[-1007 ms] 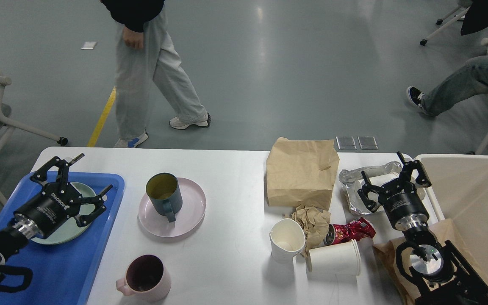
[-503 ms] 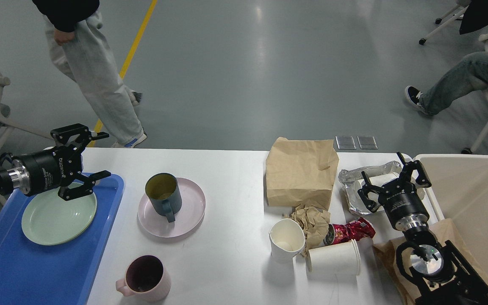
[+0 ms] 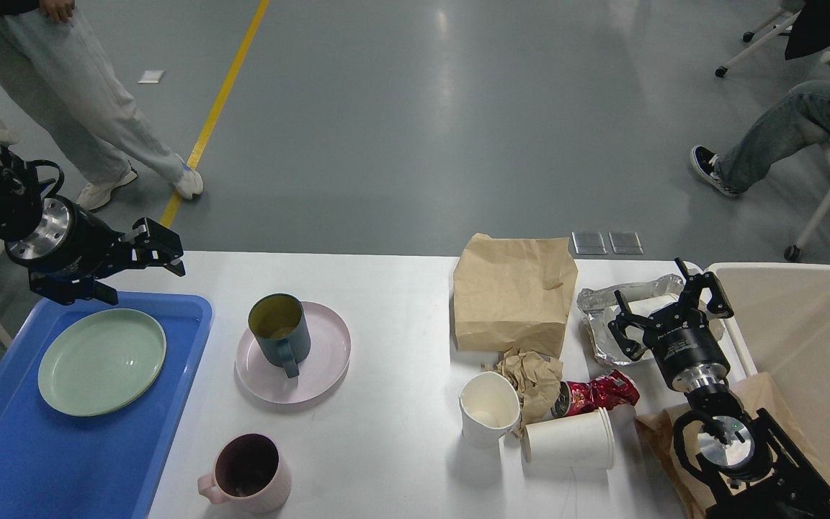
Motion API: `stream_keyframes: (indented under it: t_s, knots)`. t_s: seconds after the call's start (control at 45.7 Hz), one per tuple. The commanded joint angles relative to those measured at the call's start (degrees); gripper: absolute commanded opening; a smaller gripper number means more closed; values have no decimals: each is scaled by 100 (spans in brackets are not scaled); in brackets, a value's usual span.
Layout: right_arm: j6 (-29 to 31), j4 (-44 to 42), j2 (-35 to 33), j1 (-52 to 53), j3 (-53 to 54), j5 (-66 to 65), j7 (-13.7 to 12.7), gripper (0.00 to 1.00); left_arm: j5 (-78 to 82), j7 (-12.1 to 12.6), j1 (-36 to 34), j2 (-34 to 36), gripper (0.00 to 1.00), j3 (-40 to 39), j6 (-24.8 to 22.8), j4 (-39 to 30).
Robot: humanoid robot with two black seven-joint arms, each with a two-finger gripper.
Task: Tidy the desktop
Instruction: 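Raise the left gripper and move it down over the pink mug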
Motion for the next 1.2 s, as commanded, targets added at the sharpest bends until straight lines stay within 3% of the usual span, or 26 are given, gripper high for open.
stream_keyframes:
  t_s: [0.0,0.153,0.372,0.482,0.569,0.81,1.182]
  knots:
    - [-1,-5,0,2,0,-2,0,100,1,-11,-1144,-646,96,823,-25,-938]
    - [-1,-5,0,2,0,-2,0,100,-7,7,-1470,-1350,96,1000,-69,-1203]
    - [-1,-5,0,2,0,-2,0,100,-7,-11,-2884,-1886,96,948,-640,-2204]
    - [-1,-5,0,-6,0,-2,0,100,-86,-28,-3508,-1843,96,930,-860,-2793]
    - [-1,-5,0,2,0,-2,0,100,-262,-195,-3808,-1649,96,991,-878,-3145]
    - [-1,-14,0,2,0,-2,0,100,-262,-652,-3800,-1500,96,991,-1388,-3181]
    - [-1,-5,0,-6,0,-2,0,100,-254,-591,-3308,-1386,96,930,-1238,-3093]
